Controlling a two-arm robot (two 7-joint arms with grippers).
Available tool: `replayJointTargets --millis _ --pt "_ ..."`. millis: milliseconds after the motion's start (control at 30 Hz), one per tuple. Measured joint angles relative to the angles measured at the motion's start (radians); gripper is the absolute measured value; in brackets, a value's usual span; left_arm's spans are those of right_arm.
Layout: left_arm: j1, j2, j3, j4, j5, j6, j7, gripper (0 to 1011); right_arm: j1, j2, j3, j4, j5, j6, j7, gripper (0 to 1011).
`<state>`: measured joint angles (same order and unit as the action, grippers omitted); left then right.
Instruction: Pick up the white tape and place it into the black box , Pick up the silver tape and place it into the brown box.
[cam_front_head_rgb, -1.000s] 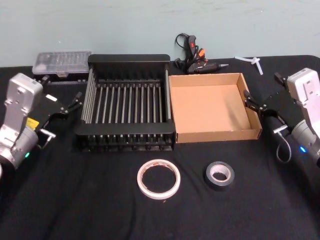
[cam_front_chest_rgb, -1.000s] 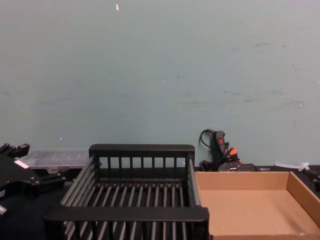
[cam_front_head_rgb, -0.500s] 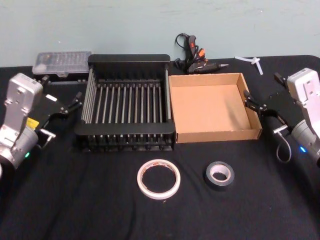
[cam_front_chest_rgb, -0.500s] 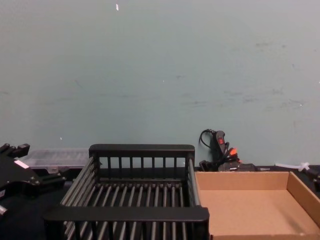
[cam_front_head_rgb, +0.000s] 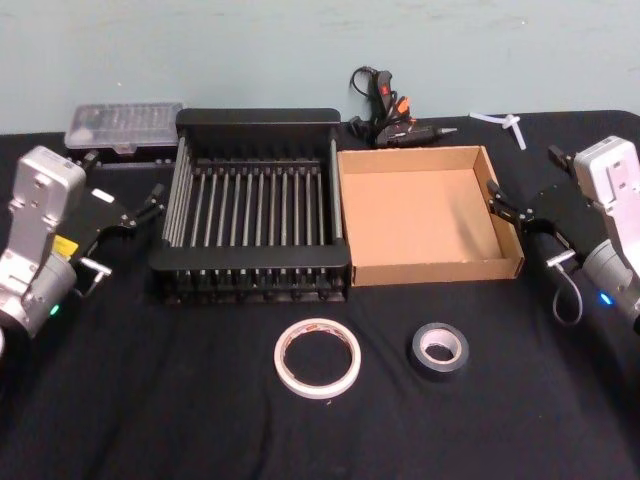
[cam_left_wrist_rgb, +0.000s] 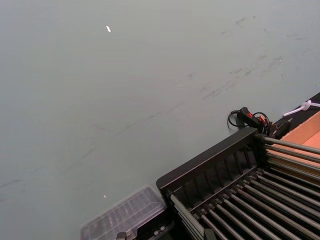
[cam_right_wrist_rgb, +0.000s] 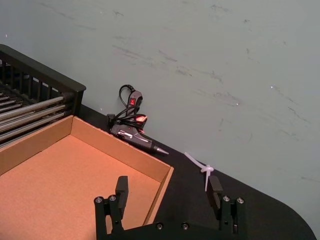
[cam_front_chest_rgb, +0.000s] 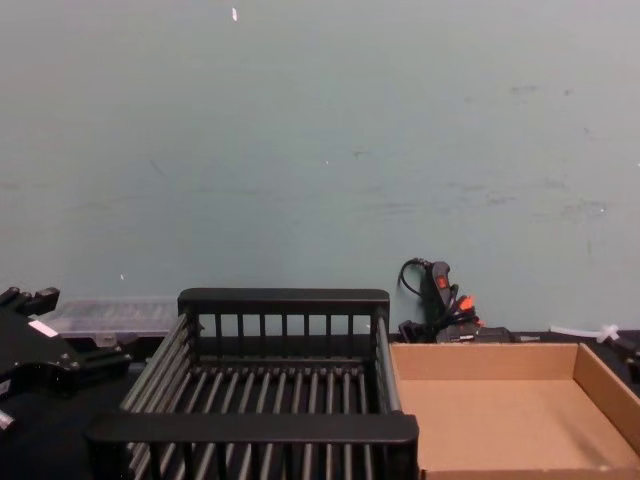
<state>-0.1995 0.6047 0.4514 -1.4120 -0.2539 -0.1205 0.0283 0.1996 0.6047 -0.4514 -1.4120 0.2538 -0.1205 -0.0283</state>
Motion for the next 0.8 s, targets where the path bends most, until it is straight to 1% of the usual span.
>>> replayJointTargets --millis 133,333,500,567,600,733,800 --pt "0.0 0.0 0.0 0.0 0.0 0.0 0.0 1001 -0.002 -0.002 0.005 -0.003 -0.001 0.0 0.008 1002" --pt "0.0 0.0 0.0 0.0 0.0 0.0 0.0 1001 -0.015 -0.004 0.023 -0.034 0.004 0.018 0.039 1002" --pt "0.0 0.0 0.0 0.0 0.0 0.0 0.0 1001 -0.031 -0.003 0.037 -0.069 0.018 0.06 0.061 1002" --pt "0.0 0.0 0.0 0.0 0.0 0.0 0.0 1001 -0.043 -0.002 0.047 -0.093 0.033 0.089 0.072 1002" --pt "0.0 0.0 0.0 0.0 0.0 0.0 0.0 1001 -0.051 -0.001 0.055 -0.111 0.046 0.113 0.082 1002" --pt "0.0 0.0 0.0 0.0 0.0 0.0 0.0 1002 -0.071 0.001 0.07 -0.149 0.074 0.153 0.102 1002" --pt "0.0 0.0 0.0 0.0 0.0 0.0 0.0 1001 -0.093 0.003 0.083 -0.188 0.097 0.192 0.118 1002"
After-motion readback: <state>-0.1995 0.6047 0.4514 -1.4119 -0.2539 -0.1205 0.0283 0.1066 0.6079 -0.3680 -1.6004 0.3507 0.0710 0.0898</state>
